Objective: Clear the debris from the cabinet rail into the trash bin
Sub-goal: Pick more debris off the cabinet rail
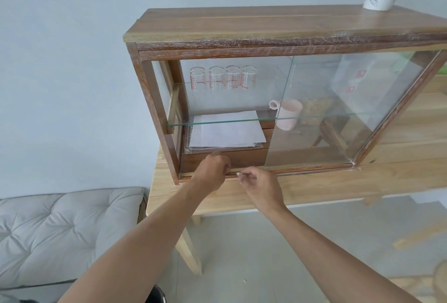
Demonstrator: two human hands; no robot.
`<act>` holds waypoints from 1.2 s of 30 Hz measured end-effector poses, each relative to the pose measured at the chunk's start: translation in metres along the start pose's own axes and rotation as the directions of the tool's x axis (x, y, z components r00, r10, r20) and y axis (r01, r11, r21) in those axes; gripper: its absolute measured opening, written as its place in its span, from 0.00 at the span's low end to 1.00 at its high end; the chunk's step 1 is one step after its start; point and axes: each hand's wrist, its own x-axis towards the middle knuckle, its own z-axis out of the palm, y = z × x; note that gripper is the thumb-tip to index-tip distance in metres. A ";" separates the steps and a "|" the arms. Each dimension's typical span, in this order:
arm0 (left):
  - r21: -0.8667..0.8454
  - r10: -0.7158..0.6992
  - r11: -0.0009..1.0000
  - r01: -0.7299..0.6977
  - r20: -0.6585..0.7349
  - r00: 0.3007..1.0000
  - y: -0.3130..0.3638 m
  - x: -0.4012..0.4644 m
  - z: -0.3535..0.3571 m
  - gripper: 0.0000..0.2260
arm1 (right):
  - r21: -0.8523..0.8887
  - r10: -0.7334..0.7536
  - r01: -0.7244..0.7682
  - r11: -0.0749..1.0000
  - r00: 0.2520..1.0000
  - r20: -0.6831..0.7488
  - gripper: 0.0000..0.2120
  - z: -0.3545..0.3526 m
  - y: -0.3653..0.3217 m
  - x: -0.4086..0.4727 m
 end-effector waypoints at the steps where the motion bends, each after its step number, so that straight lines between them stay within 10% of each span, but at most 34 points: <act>1: -0.020 -0.011 1.000 0.010 -0.016 1.000 0.000 -0.002 0.000 0.09 | 0.011 -0.008 0.008 1.000 1.000 0.007 0.08 0.000 -0.001 -0.003; 18: -0.271 -0.362 0.921 0.281 -0.326 0.873 -0.123 -0.184 -0.033 0.06 | 0.111 -0.181 0.157 0.981 0.946 0.267 0.08 0.116 -0.057 -0.075; 36: -0.505 -0.908 0.383 0.773 -0.055 0.415 -0.344 -0.380 0.150 0.10 | -0.215 0.026 0.189 0.958 0.690 0.723 0.08 0.397 0.051 -0.137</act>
